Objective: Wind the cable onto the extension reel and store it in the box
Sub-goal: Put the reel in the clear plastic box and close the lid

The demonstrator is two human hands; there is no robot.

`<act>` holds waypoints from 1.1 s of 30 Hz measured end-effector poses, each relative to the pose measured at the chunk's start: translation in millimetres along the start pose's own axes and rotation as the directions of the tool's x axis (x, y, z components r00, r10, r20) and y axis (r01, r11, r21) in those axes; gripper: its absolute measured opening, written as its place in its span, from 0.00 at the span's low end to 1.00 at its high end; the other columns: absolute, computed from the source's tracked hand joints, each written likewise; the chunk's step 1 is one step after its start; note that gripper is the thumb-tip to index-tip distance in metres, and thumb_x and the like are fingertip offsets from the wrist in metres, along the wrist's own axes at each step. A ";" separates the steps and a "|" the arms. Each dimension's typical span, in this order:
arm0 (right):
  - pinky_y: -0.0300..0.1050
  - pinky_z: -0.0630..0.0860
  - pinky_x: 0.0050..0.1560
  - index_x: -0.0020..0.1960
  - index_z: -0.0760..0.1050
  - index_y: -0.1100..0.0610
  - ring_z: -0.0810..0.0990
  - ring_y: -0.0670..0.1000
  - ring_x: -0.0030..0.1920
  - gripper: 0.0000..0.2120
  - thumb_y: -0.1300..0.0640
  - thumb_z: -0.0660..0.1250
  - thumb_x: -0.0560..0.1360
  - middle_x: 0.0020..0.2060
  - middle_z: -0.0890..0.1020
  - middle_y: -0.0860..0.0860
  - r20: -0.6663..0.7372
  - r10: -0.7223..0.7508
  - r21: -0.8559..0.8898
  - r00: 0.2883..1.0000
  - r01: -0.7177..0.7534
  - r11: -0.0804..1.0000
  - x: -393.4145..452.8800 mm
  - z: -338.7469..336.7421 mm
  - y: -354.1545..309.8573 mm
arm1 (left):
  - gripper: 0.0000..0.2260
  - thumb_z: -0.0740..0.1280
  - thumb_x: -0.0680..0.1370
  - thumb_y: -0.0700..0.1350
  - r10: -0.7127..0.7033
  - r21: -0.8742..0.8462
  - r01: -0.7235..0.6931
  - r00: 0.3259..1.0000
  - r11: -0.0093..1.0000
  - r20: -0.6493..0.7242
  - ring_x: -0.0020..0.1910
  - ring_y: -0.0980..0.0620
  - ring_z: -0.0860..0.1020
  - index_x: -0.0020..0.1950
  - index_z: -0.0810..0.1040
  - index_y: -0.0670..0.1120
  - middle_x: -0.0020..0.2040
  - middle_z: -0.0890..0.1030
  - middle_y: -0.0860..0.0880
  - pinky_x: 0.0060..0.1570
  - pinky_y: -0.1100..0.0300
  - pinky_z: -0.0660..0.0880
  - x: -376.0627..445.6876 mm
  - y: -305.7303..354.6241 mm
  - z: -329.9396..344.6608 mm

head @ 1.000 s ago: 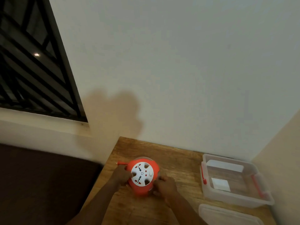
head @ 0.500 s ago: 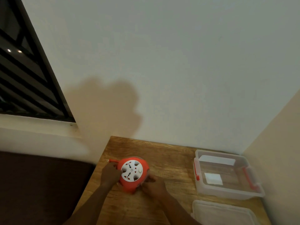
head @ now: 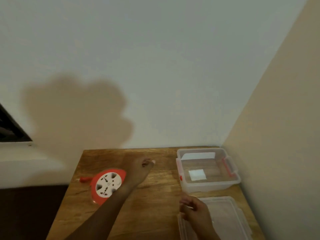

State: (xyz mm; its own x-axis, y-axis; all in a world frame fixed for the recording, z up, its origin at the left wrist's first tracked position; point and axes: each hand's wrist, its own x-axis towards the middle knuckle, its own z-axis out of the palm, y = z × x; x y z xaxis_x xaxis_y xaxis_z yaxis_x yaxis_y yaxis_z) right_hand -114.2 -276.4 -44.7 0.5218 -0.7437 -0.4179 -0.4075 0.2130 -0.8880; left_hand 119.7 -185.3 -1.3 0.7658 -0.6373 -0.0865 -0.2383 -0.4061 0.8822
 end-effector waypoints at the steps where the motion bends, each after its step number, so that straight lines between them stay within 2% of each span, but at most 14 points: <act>1: 0.45 0.79 0.39 0.48 0.82 0.57 0.83 0.54 0.42 0.12 0.69 0.74 0.68 0.41 0.85 0.53 -0.092 -0.018 -0.023 0.996 0.016 1.000 2.6 -24.1 6.2 | 0.13 0.70 0.80 0.46 0.006 -0.033 -0.006 1.000 0.999 0.017 0.51 0.56 0.80 0.61 0.82 0.42 0.54 0.83 0.49 0.45 0.72 0.72 3.8 13.6 14.8; 4: 0.36 0.77 0.42 0.48 0.82 0.55 0.83 0.48 0.43 0.11 0.67 0.74 0.68 0.42 0.85 0.50 -0.299 -0.062 -0.105 0.952 0.031 0.994 3.8 -84.0 12.3 | 0.07 0.70 0.79 0.53 -0.062 -0.084 0.065 0.997 0.994 0.041 0.50 0.51 0.80 0.50 0.83 0.50 0.47 0.83 0.52 0.51 0.54 0.80 15.1 44.3 52.2; 6: 0.37 0.75 0.41 0.50 0.81 0.54 0.82 0.47 0.44 0.12 0.65 0.73 0.69 0.45 0.84 0.49 -0.392 -0.075 -0.157 0.917 0.013 0.987 3.9 -113.6 16.2 | 0.07 0.70 0.79 0.53 -0.119 -0.104 0.126 0.990 0.987 0.070 0.46 0.49 0.79 0.43 0.80 0.52 0.41 0.80 0.53 0.47 0.49 0.80 17.2 58.4 73.6; 8: 0.43 0.75 0.45 0.54 0.79 0.55 0.80 0.50 0.46 0.14 0.62 0.72 0.69 0.49 0.83 0.49 -0.412 -0.075 -0.246 0.908 -0.031 0.969 7.3 -133.1 25.4 | 0.06 0.70 0.79 0.52 -0.149 -0.090 0.160 0.982 0.983 0.119 0.47 0.47 0.79 0.51 0.80 0.50 0.46 0.81 0.51 0.46 0.52 0.78 12.6 71.0 88.3; 10: 0.47 0.76 0.48 0.58 0.77 0.53 0.79 0.52 0.48 0.21 0.52 0.71 0.66 0.51 0.81 0.49 -0.375 -0.027 -0.382 0.927 -0.128 0.915 15.4 -147.4 44.6 | 0.14 0.71 0.79 0.51 -0.162 -0.031 0.169 0.974 0.985 0.157 0.51 0.44 0.82 0.61 0.80 0.46 0.54 0.81 0.47 0.44 0.55 0.78 9.2 76.5 99.6; 12: 0.53 0.78 0.50 0.59 0.75 0.48 0.79 0.55 0.49 0.28 0.42 0.64 0.60 0.52 0.81 0.49 -0.347 0.034 -0.517 0.937 -0.222 0.827 32.7 -160.5 77.2 | 0.18 0.72 0.78 0.50 -0.176 0.000 0.179 0.967 0.984 0.184 0.51 0.43 0.83 0.65 0.79 0.43 0.56 0.82 0.45 0.38 0.58 0.79 6.6 73.3 107.8; 14: 0.54 0.78 0.50 0.59 0.73 0.47 0.79 0.56 0.50 0.29 0.39 0.61 0.60 0.51 0.80 0.49 -0.335 0.056 -0.584 0.941 -0.254 0.771 47.5 -169.5 108.7 | 0.19 0.74 0.77 0.50 -0.231 -0.017 0.239 0.952 0.971 0.200 0.49 0.44 0.83 0.65 0.79 0.43 0.56 0.83 0.43 0.35 0.57 0.80 6.3 62.3 116.1; 17: 0.51 0.76 0.54 0.57 0.77 0.51 0.79 0.54 0.51 0.19 0.48 0.62 0.69 0.50 0.81 0.50 -0.297 -0.013 -0.628 0.955 -0.184 0.756 20.5 -165.2 76.5 | 0.20 0.75 0.76 0.44 -0.328 -0.059 0.348 0.920 0.936 0.216 0.48 0.43 0.85 0.65 0.79 0.41 0.56 0.84 0.41 0.39 0.50 0.85 5.7 50.1 123.4; 19: 0.48 0.77 0.50 0.50 0.80 0.50 0.80 0.50 0.45 0.09 0.56 0.64 0.73 0.43 0.82 0.46 -0.294 -0.044 -0.560 0.955 -0.135 0.818 13.2 -168.3 65.5 | 0.19 0.74 0.76 0.39 -0.355 -0.089 0.381 0.908 0.920 0.223 0.52 0.41 0.85 0.67 0.78 0.40 0.58 0.83 0.40 0.45 0.45 0.85 5.8 48.2 125.6; 21: 0.49 0.79 0.44 0.40 0.81 0.49 0.80 0.47 0.39 0.10 0.61 0.65 0.71 0.36 0.83 0.44 -0.283 -0.012 -0.449 0.959 -0.121 0.885 11.9 -174.4 62.4 | 0.20 0.74 0.76 0.37 -0.353 -0.100 0.379 0.912 0.920 0.211 0.53 0.40 0.84 0.67 0.78 0.39 0.59 0.83 0.40 0.45 0.46 0.86 6.7 50.0 122.8; 23: 0.49 0.79 0.43 0.36 0.82 0.47 0.81 0.45 0.39 0.14 0.65 0.66 0.68 0.35 0.84 0.42 -0.236 -0.012 -0.401 0.972 -0.086 0.912 12.0 -177.4 61.4 | 0.18 0.73 0.77 0.38 -0.351 -0.098 0.375 0.915 0.922 0.198 0.50 0.41 0.84 0.67 0.77 0.37 0.60 0.82 0.39 0.37 0.54 0.84 8.1 53.3 112.2; 26: 0.41 0.76 0.39 0.36 0.83 0.48 0.82 0.44 0.40 0.12 0.64 0.68 0.69 0.35 0.84 0.41 -0.160 0.011 -0.354 0.987 -0.068 0.933 8.6 -168.9 51.8 | 0.18 0.70 0.79 0.40 -0.391 -0.098 0.413 0.902 0.906 0.185 0.46 0.45 0.83 0.67 0.75 0.36 0.57 0.82 0.40 0.33 0.60 0.82 9.6 50.2 82.4; 29: 0.38 0.77 0.32 0.41 0.83 0.48 0.83 0.45 0.38 0.12 0.64 0.67 0.73 0.38 0.85 0.44 -0.112 0.021 -0.319 0.994 -0.056 0.946 10.4 -151.8 46.4 | 0.19 0.72 0.78 0.40 -0.405 -0.075 0.417 0.904 0.906 0.134 0.42 0.47 0.83 0.67 0.76 0.35 0.49 0.82 0.44 0.29 0.62 0.81 8.4 40.9 47.1; 33: 0.39 0.78 0.30 0.44 0.83 0.50 0.83 0.46 0.36 0.13 0.66 0.65 0.75 0.39 0.85 0.45 -0.047 0.003 -0.276 0.999 -0.016 0.961 12.0 -123.7 32.7 | 0.19 0.73 0.78 0.42 -0.445 0.011 0.445 0.895 0.896 0.043 0.44 0.43 0.83 0.65 0.77 0.35 0.58 0.82 0.37 0.24 0.64 0.80 4.1 25.8 5.4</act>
State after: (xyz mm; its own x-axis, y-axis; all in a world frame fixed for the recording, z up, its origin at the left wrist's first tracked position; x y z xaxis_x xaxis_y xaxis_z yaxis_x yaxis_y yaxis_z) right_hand -214.0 -356.8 -55.0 0.4848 -0.7720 -0.4111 -0.6066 0.0417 -0.7939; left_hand 113.4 -202.0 18.6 0.7653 -0.4177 -0.4897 0.1205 -0.6544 0.7465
